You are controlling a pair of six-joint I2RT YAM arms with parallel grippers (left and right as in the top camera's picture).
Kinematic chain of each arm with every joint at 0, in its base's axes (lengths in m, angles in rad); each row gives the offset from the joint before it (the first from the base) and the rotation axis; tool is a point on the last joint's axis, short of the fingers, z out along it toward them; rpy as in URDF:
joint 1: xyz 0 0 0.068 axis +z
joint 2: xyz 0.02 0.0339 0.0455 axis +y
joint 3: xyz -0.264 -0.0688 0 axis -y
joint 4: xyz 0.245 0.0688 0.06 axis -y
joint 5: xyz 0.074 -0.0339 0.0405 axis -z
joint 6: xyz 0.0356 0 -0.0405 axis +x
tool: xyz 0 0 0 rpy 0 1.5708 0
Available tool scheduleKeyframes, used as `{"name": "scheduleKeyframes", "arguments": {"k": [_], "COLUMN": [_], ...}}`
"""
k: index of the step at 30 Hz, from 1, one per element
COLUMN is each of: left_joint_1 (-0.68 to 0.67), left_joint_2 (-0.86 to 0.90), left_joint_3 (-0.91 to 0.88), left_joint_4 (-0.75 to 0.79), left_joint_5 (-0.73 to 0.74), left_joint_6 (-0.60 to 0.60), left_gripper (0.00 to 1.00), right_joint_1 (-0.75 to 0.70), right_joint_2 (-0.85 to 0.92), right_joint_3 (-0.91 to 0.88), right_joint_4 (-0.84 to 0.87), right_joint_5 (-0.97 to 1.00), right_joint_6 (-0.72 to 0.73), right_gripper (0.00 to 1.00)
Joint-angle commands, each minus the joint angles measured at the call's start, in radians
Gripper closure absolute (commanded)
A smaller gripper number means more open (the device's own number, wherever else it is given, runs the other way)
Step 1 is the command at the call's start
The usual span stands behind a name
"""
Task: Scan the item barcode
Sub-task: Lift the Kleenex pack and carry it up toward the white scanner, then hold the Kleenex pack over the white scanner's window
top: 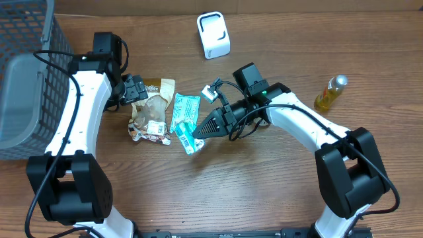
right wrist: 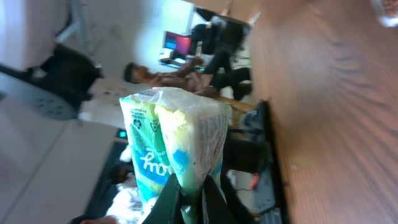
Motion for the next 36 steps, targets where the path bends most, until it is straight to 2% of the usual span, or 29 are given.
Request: {"name": "scheduleKeyframes", "arguments": {"k": [1, 3, 15, 18, 20, 22, 23, 26, 29, 31, 36], "left_joint_1": [0.004, 0.004, 0.003, 0.004, 0.004, 0.004, 0.004, 0.004, 0.004, 0.004, 0.004], "left_joint_2": [0.010, 0.010, 0.010, 0.010, 0.010, 0.010, 0.010, 0.010, 0.010, 0.010, 0.010], "left_joint_3": [-0.005, -0.005, -0.005, -0.005, -0.005, -0.005, -0.005, -0.005, -0.005, -0.005, -0.005], "left_joint_4": [-0.002, -0.002, -0.002, -0.002, -0.002, -0.002, -0.002, -0.002, -0.002, -0.002, -0.002], "left_joint_5": [-0.009, -0.009, -0.009, -0.009, -0.009, -0.009, -0.009, -0.009, -0.009, -0.009, -0.009], "left_joint_6": [-0.007, -0.007, -0.007, -0.007, -0.007, -0.007, -0.007, -0.007, -0.007, -0.007, -0.007], "left_gripper": [0.00, 0.00, 0.00, 0.00, 0.00, 0.00, 0.00, 0.00, 0.00, 0.01, 0.01], "right_joint_1": [-0.003, -0.002, 0.012, 0.012, 0.009, 0.006, 0.006, 0.006, 0.007, 0.007, 0.007], "right_joint_2": [-0.026, -0.026, -0.026, -0.026, -0.026, -0.026, -0.026, -0.026, -0.026, -0.026, -0.021], "right_joint_3": [-0.004, -0.004, -0.004, 0.010, 0.064, 0.282, 0.332, 0.640, 0.836, 0.904, 0.931], "right_joint_4": [0.001, -0.005, 0.007, -0.003, -0.063, -0.274, -0.313, -0.490, -0.516, -0.491, -0.336], "right_joint_5": [0.152, 0.267, 0.998, 1.033, 1.043, 1.174, 1.196, 1.321, 1.416, 1.496, 1.624], "right_joint_6": [-0.010, -0.001, 0.322, 0.341, 0.341, 0.341, 0.341, 0.341, 0.341, 0.341, 0.311], "right_gripper": [0.96, 0.96, 0.96, 0.97, 0.97, 0.97, 0.96, 0.97, 0.96, 0.97, 0.96]}}
